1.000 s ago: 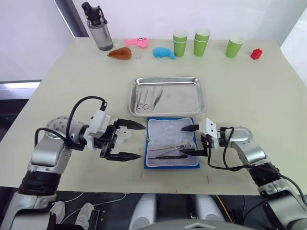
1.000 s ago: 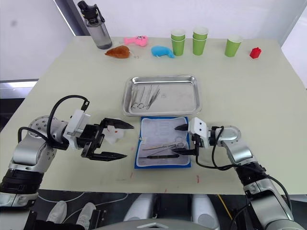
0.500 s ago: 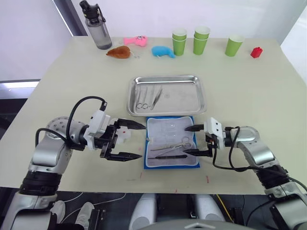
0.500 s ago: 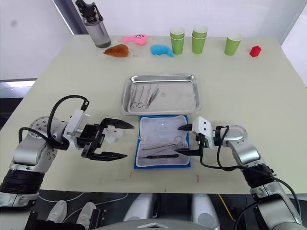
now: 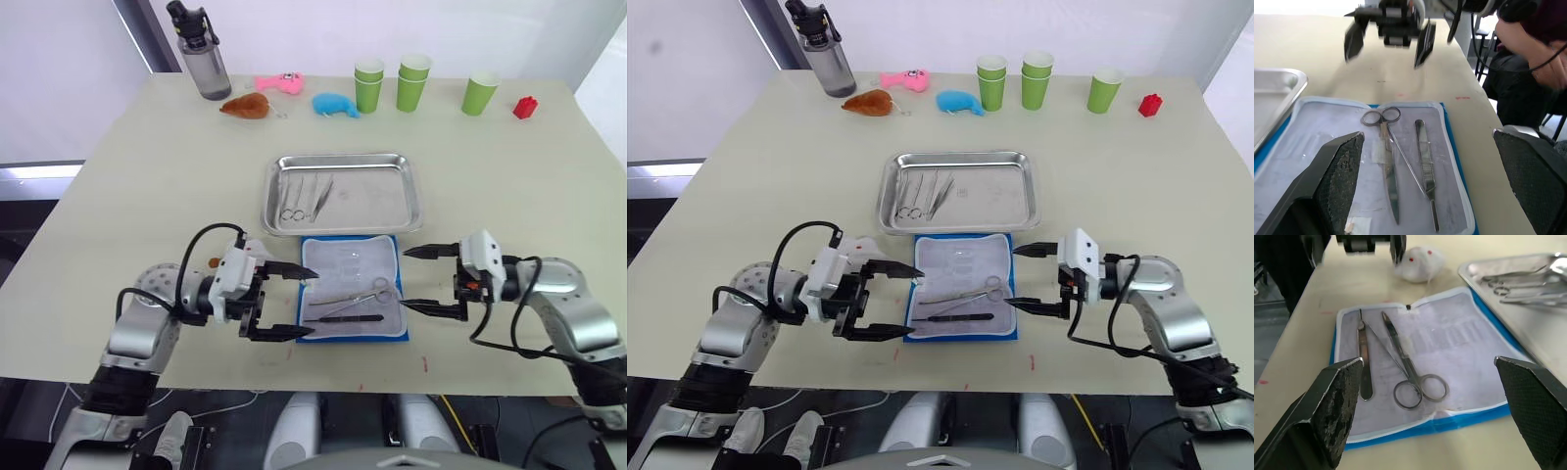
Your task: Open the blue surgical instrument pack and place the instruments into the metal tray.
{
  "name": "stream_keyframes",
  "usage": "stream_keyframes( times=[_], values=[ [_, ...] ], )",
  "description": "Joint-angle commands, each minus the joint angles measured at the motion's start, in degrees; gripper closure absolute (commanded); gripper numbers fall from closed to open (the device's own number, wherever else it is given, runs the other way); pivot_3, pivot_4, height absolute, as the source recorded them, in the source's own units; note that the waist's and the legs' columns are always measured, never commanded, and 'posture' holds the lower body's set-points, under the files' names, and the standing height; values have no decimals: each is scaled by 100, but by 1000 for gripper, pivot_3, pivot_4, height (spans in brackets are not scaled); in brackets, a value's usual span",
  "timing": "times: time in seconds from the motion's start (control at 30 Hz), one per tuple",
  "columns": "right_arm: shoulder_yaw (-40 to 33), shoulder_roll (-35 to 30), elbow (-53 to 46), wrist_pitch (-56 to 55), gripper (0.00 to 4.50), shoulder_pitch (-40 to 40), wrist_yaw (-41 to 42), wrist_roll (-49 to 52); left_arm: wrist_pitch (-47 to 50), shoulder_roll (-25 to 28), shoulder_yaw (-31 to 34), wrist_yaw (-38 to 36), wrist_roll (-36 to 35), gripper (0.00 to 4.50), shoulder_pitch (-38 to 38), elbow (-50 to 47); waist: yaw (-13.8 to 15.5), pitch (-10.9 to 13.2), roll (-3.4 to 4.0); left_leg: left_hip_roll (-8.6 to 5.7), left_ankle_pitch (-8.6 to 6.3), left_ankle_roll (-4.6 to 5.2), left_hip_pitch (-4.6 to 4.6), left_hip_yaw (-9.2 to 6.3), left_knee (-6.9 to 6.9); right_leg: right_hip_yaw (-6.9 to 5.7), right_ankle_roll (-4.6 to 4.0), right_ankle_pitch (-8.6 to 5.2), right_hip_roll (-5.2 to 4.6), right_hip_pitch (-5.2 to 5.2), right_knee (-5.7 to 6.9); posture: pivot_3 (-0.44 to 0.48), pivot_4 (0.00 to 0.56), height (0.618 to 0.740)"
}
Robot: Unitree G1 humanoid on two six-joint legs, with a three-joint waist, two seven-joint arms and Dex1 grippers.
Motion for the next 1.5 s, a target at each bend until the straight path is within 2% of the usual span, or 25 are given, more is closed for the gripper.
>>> stream_keyframes(
  times=[0.03,0.4,0.87,1.3,1.5],
  values=[
    [-343,-228,-511,172,0,163,44,370,-322,-116,-82,39,207,35,-19,284,6,0,0,0,0,0,0,0,0,0,0,0,1,0,0,0,150,734],
    [-1160,-913,-1588,763,0,803,-41,1242,-1126,-503,-344,-123,708,35,-545,1521,107,0,0,-2,0,0,-2,1,5,-3,3,2,1,3,-1,0,150,734],
    [-1817,-1279,-2103,1054,0,1202,-209,1715,-1893,-687,-737,-517,1080,35,-1048,2576,110,0,-3,-6,0,1,-1,1,12,-4,7,4,2,9,3,0,150,734],
    [-2251,-1539,-2090,1207,0,1210,-89,2099,-1998,-794,-866,-498,1222,35,-1028,2900,109,-6,-2,-9,0,1,11,2,14,-2,11,7,0,21,4,0,150,734],
    [-2212,-1554,-2085,1224,0,1153,-44,2143,-1969,-791,-868,-472,1245,35,-1066,2887,108,-6,-2,-9,1,1,12,2,15,-2,13,8,0,23,4,0,150,734]
  ],
)
